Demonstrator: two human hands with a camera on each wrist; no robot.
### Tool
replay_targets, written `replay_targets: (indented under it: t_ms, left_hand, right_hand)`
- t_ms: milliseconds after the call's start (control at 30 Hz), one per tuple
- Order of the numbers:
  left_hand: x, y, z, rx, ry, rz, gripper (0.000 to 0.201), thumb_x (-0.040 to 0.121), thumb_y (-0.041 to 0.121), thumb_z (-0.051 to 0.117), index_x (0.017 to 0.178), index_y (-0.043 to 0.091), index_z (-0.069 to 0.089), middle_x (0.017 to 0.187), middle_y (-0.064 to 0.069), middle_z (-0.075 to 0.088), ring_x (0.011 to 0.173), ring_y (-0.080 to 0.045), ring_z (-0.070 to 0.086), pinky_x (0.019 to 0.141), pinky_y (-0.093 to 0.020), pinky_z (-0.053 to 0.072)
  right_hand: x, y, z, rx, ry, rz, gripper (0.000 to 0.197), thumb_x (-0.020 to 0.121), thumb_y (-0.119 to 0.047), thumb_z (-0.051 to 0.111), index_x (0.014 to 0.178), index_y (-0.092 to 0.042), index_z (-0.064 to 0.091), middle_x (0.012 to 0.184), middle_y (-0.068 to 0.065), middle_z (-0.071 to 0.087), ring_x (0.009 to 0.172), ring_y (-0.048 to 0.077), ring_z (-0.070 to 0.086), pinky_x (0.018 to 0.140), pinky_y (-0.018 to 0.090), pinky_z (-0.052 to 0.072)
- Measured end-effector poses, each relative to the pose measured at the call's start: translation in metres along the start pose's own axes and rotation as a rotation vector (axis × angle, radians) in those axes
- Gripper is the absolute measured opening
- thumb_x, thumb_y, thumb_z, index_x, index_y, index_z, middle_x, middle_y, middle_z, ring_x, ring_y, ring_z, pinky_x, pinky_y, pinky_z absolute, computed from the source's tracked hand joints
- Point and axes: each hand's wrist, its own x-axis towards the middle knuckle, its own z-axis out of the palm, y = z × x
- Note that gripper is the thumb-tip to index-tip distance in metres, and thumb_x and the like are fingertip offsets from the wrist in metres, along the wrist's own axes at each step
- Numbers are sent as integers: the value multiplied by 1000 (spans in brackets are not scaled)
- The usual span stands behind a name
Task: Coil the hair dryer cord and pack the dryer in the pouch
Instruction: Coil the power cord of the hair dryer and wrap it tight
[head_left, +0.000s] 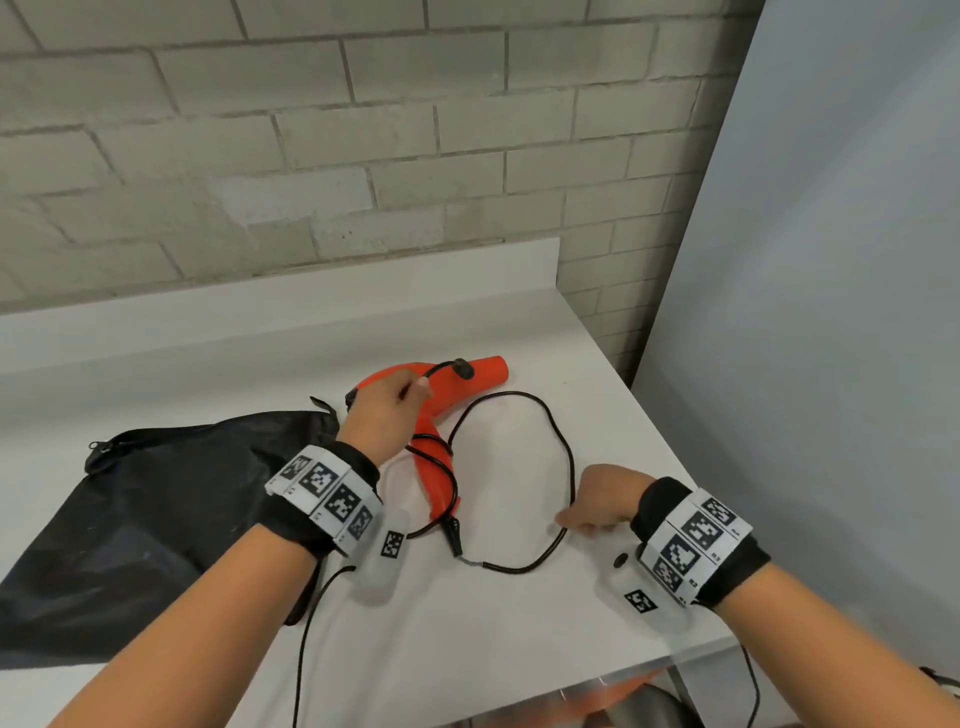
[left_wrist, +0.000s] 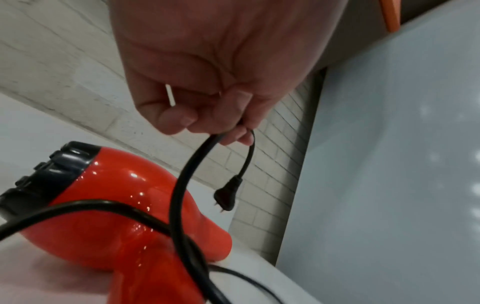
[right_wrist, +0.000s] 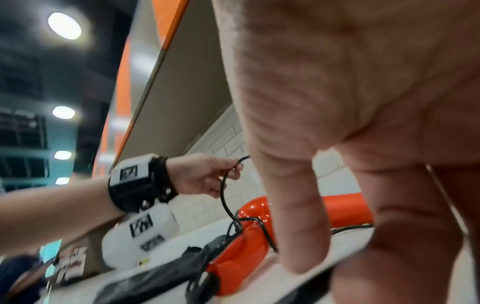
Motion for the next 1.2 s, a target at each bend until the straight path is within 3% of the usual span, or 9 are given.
replay_targets:
  t_ms: [67, 200, 333, 500, 633, 733, 967, 1100, 1200]
  left_hand:
    - [3, -1, -7, -64, -5, -34, 23, 95, 24, 41, 81, 17, 58, 60, 2, 46, 56, -13, 44, 53, -24, 31]
    - [5, -1, -15, -173, -59, -55, 29, 94, 24, 43, 69, 25, 58, 57, 0, 40, 48, -13, 39, 50, -23, 33]
    - [5, 8, -18, -246, -154, -74, 28, 95, 25, 43, 72, 24, 60, 59, 1, 35, 47, -11, 34, 51, -24, 31]
    - [9, 19, -22, -318, -202, -80, 27, 96, 23, 42, 77, 19, 61, 57, 3, 32, 33, -4, 28, 38, -11, 28]
    - [15, 24, -26, -321, -215, -65, 24, 96, 21, 41, 84, 14, 61, 63, 2, 39, 34, -3, 34, 39, -9, 32]
    - [20, 25, -29, -344, -223, -74, 24, 95, 20, 43, 81, 20, 62, 66, 1, 42, 37, -2, 36, 44, -12, 35]
    - [24, 35, -31, -338, -281, -41, 24, 95, 21, 43, 82, 23, 64, 79, -11, 44, 41, -4, 38, 48, -14, 36]
    - [20, 55, -34, -453, -183, 51, 29, 96, 23, 38, 81, 23, 63, 75, -5, 46, 40, -3, 41, 48, -12, 36]
    - [21, 72, -30, -539, -59, 148, 29, 97, 18, 38, 79, 22, 61, 74, 4, 51, 43, -1, 45, 48, -12, 37]
  right_hand:
    - [-2, -3, -8, -100, 30, 25, 35, 85, -38, 55, 59, -14, 49, 60, -2, 52, 60, 15, 46, 53, 20, 35]
    - [17, -14, -34, -230, 176, -87, 37, 89, -33, 51, 110, -3, 56, 117, 13, 59, 94, 23, 51, 79, 28, 39]
    - [53, -26, -47, -132, 275, -257, 28, 91, -15, 46, 118, -10, 54, 130, 13, 48, 116, 28, 50, 100, 33, 38]
    - [85, -38, -57, -220, 180, -271, 56, 89, 0, 40, 140, -21, 31, 142, 11, 43, 120, 29, 50, 98, 32, 39]
    - [102, -49, -58, -371, 146, -260, 64, 90, -8, 43, 145, -29, 18, 133, 17, 49, 105, 30, 53, 86, 34, 42]
    - [112, -57, -58, -457, 188, -227, 59, 87, -12, 49, 141, -23, 27, 140, 11, 40, 121, 35, 44, 100, 41, 39]
    - [107, -50, -70, -554, 130, -143, 32, 92, -13, 48, 121, -1, 52, 126, 17, 57, 116, 30, 54, 94, 29, 43]
    - [88, -16, -82, -202, 188, -119, 24, 88, 0, 42, 110, -3, 51, 77, 6, 54, 61, 20, 53, 41, 14, 42]
    - [78, 14, -85, 201, 266, -130, 20, 88, 1, 34, 102, -13, 38, 63, 6, 50, 44, 15, 49, 40, 22, 42]
